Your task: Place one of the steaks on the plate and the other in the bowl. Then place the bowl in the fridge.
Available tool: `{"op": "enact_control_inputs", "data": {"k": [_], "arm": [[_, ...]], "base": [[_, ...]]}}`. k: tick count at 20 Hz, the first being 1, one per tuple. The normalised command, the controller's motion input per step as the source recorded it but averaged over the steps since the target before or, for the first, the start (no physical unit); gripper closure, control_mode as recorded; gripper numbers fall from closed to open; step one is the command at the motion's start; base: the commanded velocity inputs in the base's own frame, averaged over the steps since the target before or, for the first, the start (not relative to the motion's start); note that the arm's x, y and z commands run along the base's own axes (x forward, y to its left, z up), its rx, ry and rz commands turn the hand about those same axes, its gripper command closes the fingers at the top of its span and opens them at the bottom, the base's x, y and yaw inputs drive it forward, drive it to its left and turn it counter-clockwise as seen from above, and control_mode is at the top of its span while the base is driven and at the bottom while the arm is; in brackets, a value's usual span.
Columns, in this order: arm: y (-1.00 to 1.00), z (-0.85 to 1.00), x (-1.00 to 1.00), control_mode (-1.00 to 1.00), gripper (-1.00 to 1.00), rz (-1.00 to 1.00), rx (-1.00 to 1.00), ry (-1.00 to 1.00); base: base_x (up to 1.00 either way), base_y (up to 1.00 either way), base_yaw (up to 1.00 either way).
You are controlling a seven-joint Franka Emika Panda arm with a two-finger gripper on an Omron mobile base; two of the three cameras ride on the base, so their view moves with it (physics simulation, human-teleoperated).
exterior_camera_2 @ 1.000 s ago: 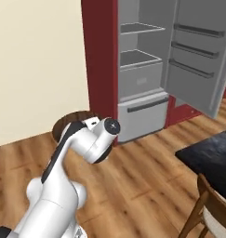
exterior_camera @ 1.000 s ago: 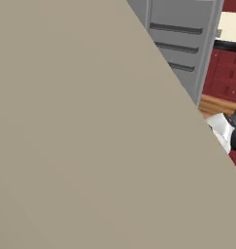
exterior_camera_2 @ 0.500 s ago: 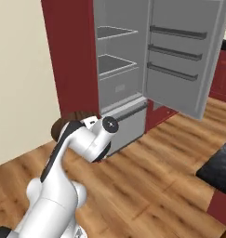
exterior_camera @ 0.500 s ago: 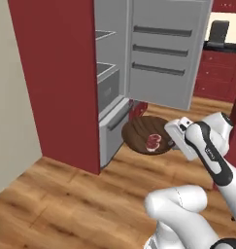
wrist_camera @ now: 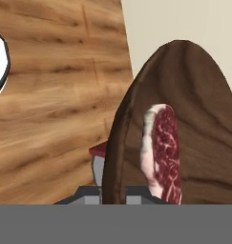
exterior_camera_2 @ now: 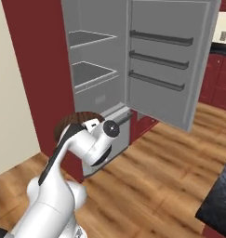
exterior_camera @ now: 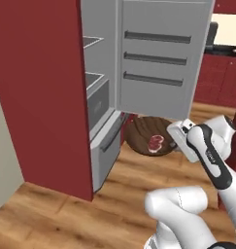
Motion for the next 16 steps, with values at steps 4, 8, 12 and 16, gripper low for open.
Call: {"op": "enact_control_inputs", "data": {"k": [4,8,12,16], "arm": [[0.00,0.00,0.00,1.00,1.00,0.00,0.00,0.00],[0.00,0.00,0.00,1.00,1.00,0.00,0.00,0.00],[0.00,0.00,0.00,1.00,1.00,0.00,0.00,0.00],[0.00,0.00,0.00,1.00,1.00,0.00,0.00,0.00]], "base": [[0.87,0.06,0.01],[0.93,0.37,0.04],[0.89,-0.17,0.17],[0.83,-0.34,0.18]]}}
